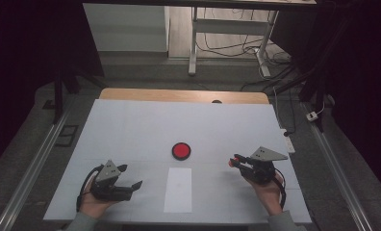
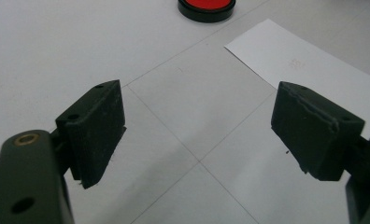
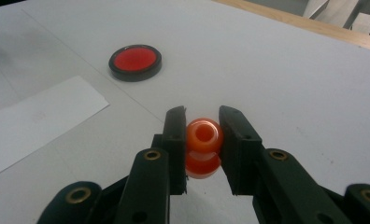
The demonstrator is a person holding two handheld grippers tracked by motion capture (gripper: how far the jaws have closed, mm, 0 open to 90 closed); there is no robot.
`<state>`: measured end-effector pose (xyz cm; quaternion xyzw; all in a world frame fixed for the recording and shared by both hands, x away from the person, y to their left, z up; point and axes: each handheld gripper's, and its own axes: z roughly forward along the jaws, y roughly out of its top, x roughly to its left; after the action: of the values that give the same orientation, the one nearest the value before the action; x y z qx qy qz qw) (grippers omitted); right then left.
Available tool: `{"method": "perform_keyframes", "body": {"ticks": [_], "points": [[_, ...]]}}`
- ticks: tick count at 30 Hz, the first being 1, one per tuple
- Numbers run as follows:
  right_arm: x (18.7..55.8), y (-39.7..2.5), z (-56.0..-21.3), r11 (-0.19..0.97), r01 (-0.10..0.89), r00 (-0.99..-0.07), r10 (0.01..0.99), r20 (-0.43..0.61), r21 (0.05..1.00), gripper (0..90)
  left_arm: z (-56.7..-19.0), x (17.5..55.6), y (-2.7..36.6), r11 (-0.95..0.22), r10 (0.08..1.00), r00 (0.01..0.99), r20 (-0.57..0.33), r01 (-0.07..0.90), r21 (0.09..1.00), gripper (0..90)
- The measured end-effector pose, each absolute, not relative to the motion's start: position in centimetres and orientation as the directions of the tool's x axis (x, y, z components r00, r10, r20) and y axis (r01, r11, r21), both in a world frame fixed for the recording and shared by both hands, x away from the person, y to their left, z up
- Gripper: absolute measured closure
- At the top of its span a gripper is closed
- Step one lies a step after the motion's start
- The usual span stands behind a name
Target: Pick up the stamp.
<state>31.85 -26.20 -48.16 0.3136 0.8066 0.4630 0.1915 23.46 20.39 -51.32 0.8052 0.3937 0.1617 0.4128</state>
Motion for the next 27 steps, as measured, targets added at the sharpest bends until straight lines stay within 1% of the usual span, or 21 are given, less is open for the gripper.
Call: {"method": "perform_keyframes", "body": {"ticks": [14,27], "points": [[31.4,-25.5,-47.6,0.348,0.302,-0.75,0.661,-0.004,0.888,72.1,-51.3,23.5,20.4,-0.352,0.767,0.639,-0.062,0.5,0.791,18.0],[31.2,-25.1,-47.4,0.327,0.297,-0.762,0.648,0.016,0.897,72.1,-51.3,23.5,20.3,-0.351,0.767,0.639,-0.064,0.499,0.792,18.0]]}}
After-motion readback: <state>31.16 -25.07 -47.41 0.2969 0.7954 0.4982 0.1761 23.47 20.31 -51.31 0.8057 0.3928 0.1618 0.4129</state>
